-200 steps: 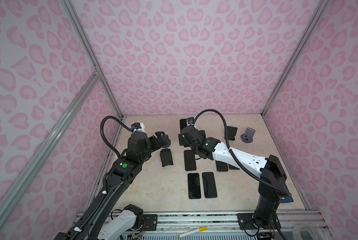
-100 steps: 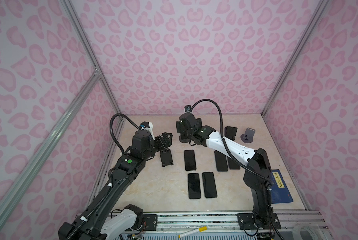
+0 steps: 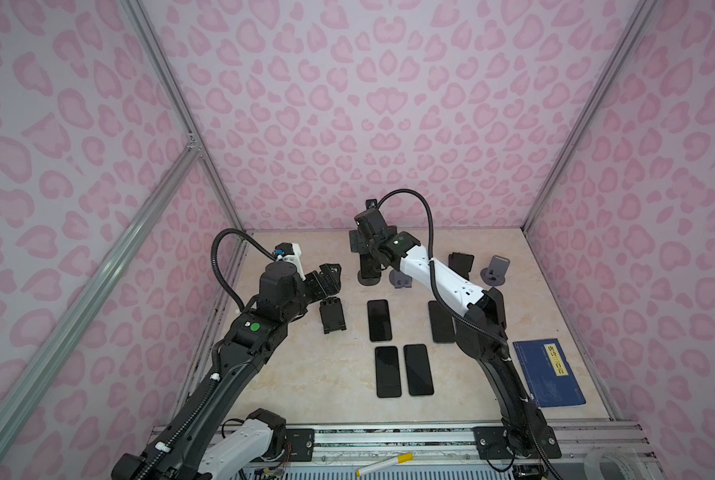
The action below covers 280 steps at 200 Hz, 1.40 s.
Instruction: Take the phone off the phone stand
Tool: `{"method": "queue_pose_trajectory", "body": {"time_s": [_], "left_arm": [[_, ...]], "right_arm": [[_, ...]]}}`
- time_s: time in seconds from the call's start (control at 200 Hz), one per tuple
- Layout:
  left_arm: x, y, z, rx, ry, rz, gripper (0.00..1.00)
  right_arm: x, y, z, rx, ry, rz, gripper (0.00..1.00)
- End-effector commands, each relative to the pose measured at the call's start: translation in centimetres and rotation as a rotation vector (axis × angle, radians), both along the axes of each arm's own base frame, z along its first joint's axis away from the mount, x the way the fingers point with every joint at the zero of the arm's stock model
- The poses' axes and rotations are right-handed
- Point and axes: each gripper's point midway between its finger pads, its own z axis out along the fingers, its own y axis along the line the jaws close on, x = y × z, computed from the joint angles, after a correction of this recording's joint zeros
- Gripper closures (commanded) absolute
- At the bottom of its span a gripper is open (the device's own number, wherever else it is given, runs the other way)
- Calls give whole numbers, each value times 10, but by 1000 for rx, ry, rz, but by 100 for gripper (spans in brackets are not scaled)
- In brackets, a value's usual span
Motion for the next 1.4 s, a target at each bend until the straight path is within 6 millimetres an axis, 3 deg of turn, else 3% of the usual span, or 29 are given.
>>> {"method": "queue_pose_trajectory", "body": {"time_s": [0.0,0.21,1.045,1.395], "left_arm": [[4,1,5,-8,-19,12,2],[5,1,2,-7,-14,13,2],[4,0,5,-22,-17,2,2],[4,0,6,-25,-19,-1,2]], "right_arm": [[6,-2,-12,9,38,-6,2],[13,10,-21,37,50,44,2],[25,11,-61,52,86,-4,2],[26,14,-64,64,81,-7,22]]}}
